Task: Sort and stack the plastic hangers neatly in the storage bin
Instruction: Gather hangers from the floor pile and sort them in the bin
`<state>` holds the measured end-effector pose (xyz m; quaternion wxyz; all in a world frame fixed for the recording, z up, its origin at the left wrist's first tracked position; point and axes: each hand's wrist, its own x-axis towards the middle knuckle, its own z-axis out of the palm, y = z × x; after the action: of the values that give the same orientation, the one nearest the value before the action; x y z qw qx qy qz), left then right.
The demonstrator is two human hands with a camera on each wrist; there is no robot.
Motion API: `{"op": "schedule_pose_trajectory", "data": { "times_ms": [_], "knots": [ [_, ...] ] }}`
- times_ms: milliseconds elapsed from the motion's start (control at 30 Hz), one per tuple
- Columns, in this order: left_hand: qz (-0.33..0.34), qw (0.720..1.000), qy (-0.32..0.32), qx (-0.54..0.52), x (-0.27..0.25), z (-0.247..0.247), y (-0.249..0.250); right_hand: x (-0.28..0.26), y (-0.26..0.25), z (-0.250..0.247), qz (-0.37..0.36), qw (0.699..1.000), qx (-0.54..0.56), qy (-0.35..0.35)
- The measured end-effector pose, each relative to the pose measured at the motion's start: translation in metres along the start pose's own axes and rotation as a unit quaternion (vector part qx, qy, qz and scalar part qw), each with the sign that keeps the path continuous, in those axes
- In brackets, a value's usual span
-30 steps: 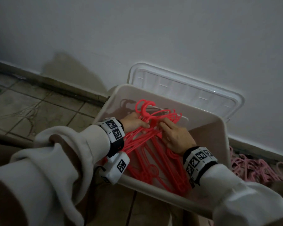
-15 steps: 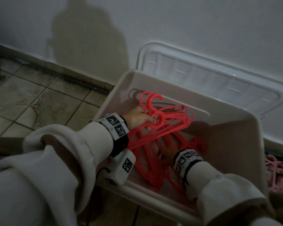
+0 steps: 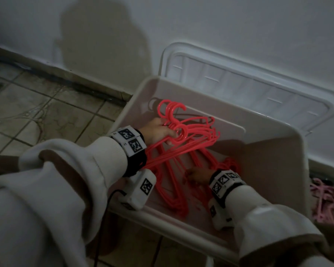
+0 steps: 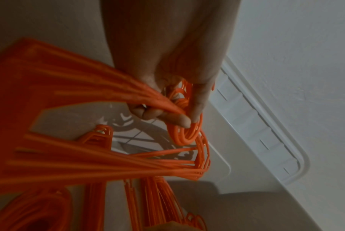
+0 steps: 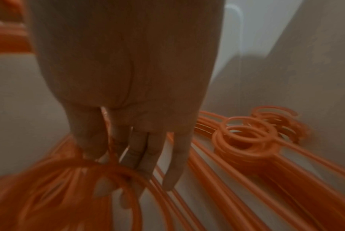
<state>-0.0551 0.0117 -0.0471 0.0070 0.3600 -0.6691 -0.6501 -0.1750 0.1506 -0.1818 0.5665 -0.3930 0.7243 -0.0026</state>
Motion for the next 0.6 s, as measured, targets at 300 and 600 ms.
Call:
{"op": "schedule_pose_trajectory", "data": {
  "times_ms": [300,600],
  "knots": [
    [0.023,0.999,0.034,0.023,-0.002,-0.005,-0.002,-0.035,-0.006,-0.008,-0.024,0.982,0.189,-0.001],
    [0.06,0.998,0.032,0.003,-0.017,-0.009,0.008,-0.078,-0.007,-0.018,-0.144,0.953,0.225,0.142]
  ]
}}
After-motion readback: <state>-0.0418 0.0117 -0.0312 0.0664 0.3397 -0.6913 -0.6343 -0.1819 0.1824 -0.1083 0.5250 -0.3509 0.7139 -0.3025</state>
